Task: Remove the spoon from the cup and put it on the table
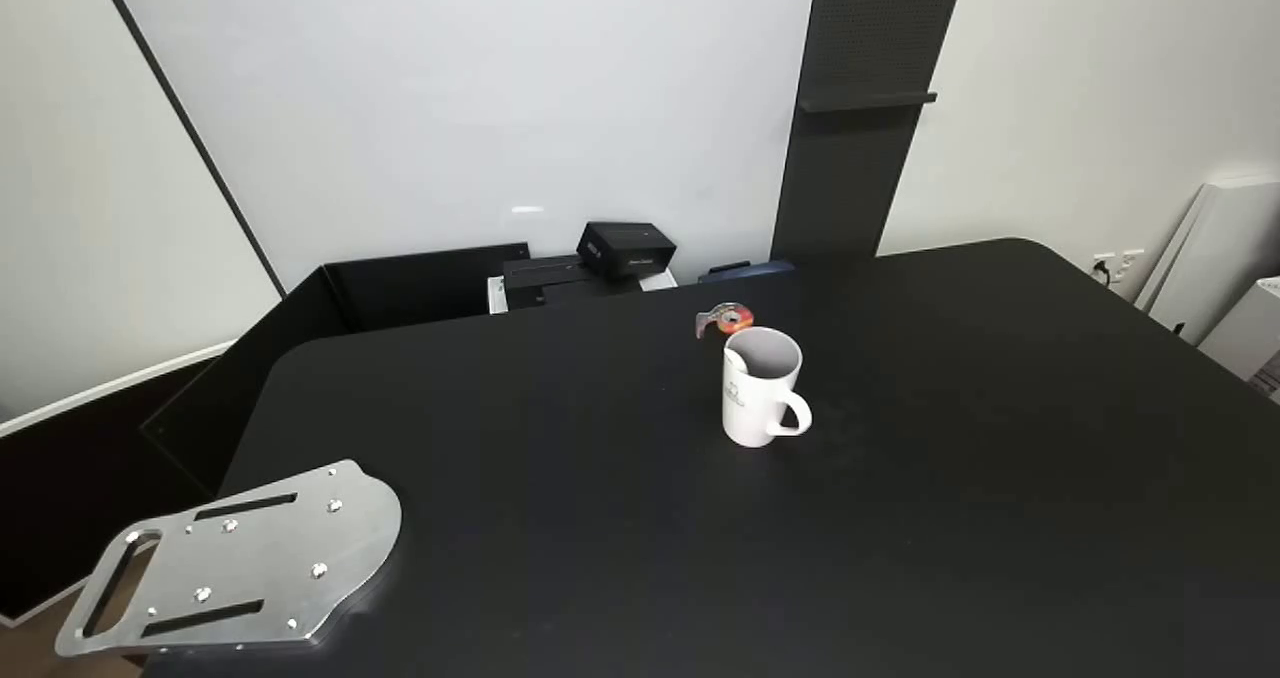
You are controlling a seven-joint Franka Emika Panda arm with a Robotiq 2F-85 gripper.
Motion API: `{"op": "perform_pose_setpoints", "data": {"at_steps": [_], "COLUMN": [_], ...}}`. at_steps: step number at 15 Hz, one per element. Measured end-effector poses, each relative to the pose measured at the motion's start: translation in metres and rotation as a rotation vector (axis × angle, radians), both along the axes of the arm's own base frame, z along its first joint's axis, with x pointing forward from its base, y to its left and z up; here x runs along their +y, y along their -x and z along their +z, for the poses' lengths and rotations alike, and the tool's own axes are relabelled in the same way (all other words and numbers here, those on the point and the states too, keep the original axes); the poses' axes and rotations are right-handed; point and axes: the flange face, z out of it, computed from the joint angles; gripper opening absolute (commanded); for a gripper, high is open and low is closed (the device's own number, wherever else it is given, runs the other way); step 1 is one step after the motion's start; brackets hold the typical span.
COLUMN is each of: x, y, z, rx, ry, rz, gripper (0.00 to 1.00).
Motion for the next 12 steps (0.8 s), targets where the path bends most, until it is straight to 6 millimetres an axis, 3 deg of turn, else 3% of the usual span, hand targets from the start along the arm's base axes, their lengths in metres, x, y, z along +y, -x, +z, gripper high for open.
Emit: {"op": "perform_pose_setpoints", "data": {"at_steps": [5, 12], "x": [0.018, 0.104], "y": [-0.014, -0.066], "z": [-0.010, -0.058], "rx": [0.001, 0.003], "ry": [0.027, 0.095], "rz": [0.041, 0.208], "gripper": [1.00, 1.00]}}
